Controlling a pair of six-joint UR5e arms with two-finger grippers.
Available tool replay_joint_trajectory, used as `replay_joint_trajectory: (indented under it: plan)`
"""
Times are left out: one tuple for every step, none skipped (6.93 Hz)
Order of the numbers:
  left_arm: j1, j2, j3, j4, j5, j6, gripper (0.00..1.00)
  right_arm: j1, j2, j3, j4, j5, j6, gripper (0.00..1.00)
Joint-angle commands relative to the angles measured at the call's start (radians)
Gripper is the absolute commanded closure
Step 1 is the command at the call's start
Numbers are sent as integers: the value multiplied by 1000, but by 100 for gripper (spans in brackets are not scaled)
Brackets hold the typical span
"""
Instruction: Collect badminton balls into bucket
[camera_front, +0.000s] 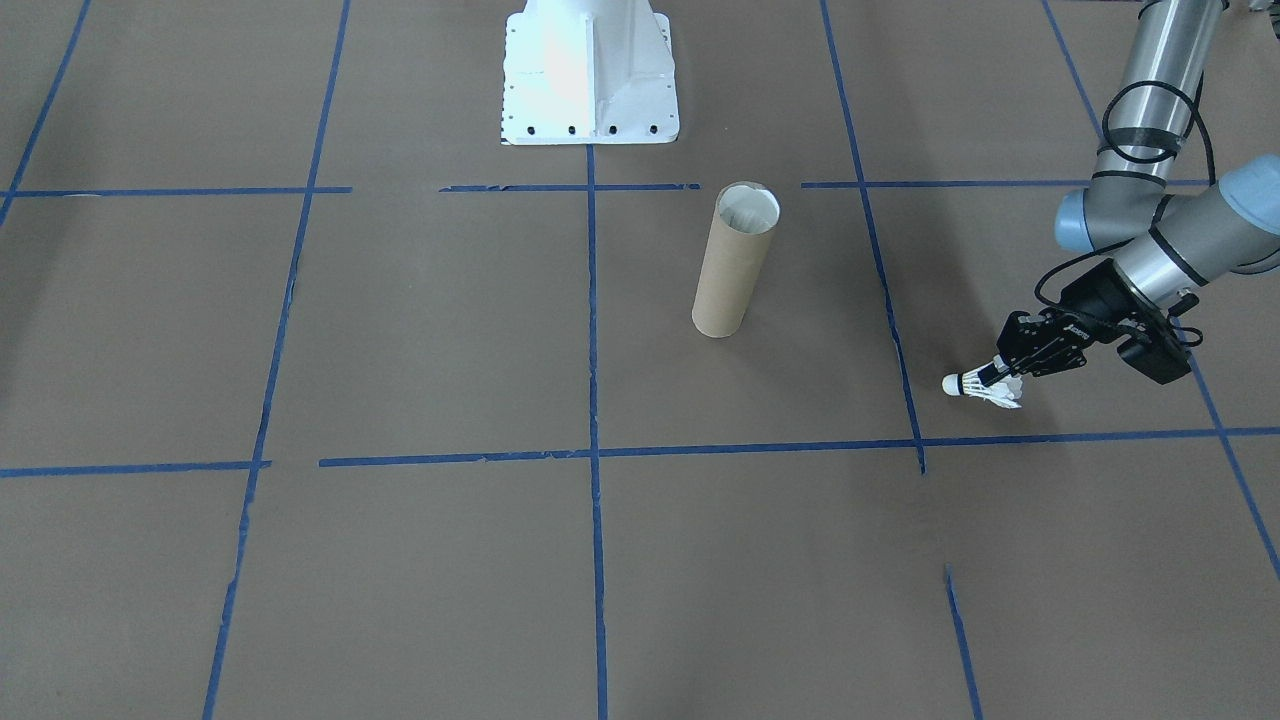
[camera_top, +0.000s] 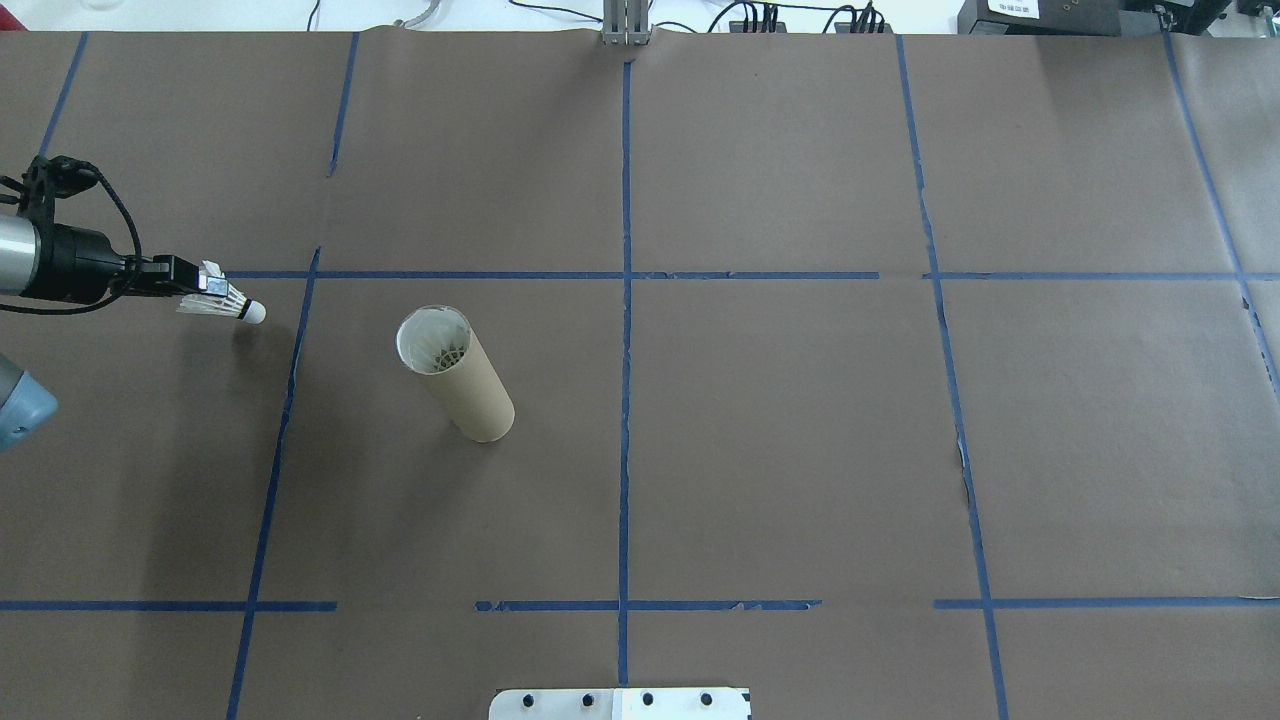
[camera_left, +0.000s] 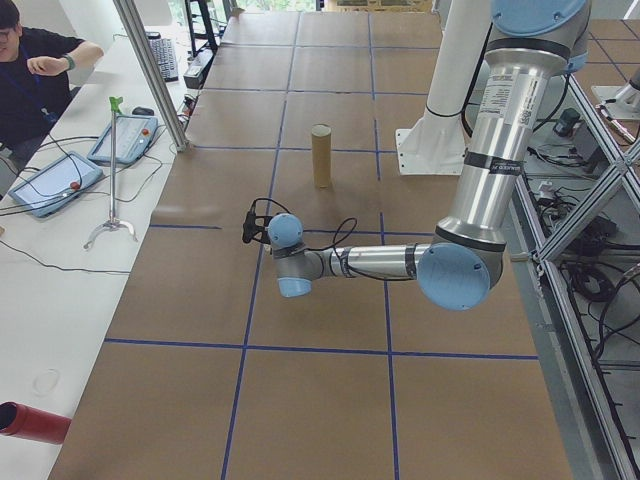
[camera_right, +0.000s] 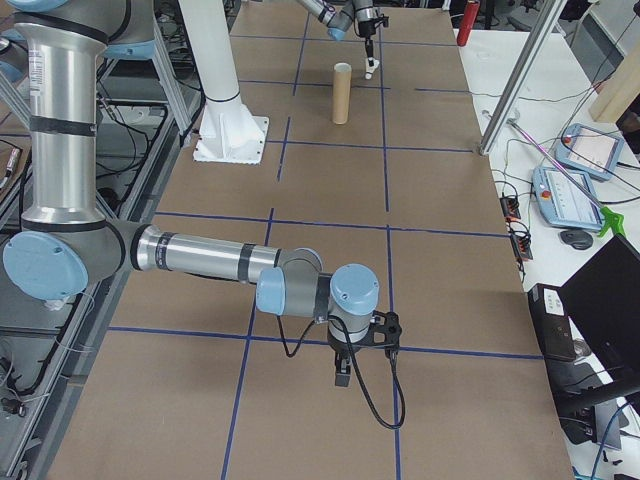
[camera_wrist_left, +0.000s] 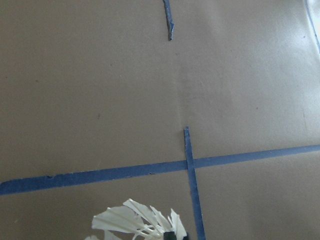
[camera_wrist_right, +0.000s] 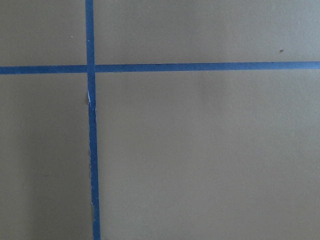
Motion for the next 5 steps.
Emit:
replay_joint_trajectory:
  plan:
    - [-1, 16, -167, 199, 1, -99, 100, 0, 0, 0, 0, 0, 0, 0]
    - [-1, 16, -277, 373, 3, -99, 100, 0, -1, 0, 0, 0, 0, 0]
    - [0, 13, -391, 554, 7, -99, 100, 0, 0, 0, 0, 2, 0, 0]
    - [3, 11, -480, 705, 15, -98, 100, 0, 0, 0, 0, 0, 0, 0]
    - [6, 8, -572, 847, 41, -98, 100, 0, 0, 0, 0, 0, 0, 0]
